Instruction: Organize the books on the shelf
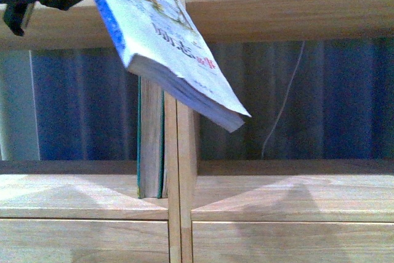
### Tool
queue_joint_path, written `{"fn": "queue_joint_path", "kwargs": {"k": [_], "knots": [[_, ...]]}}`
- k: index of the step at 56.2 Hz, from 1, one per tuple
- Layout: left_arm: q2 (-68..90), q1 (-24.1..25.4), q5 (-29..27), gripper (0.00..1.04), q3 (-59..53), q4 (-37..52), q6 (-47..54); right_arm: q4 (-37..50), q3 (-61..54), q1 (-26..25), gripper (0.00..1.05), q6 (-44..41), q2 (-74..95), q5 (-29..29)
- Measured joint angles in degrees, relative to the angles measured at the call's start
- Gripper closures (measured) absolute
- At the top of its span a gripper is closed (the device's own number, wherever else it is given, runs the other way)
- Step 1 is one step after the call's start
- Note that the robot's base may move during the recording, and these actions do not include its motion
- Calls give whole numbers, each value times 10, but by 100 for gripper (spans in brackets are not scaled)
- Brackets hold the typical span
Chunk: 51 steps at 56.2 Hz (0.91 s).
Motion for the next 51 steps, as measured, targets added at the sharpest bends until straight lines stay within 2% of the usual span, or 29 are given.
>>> {"fn": "queue_joint_path", "kwargs": {"k": [13,23,31,34,38,43,51], "knots": [[-43,41,7,88,0,-57,104,76,-56,-20,7,-150,0,12],[-82,82,0,88,-9,-105,223,92,-75,-31,7,-183,-10,-4],[-109,144,3,88,-24,-115,335,86,-74,-30,8,-199,-14,4],[-117,170,7,88,-35,-110,377,-8,-65,-24,17,-250,-31,66],[-123,196,15,88,-46,-102,418,-65,-82,-25,27,-295,-54,90],[-128,228,31,88,-61,-84,463,-64,-127,-49,41,-327,-79,60],[-125,271,64,88,-84,-32,531,-41,-192,-65,63,-345,-115,58]]}}
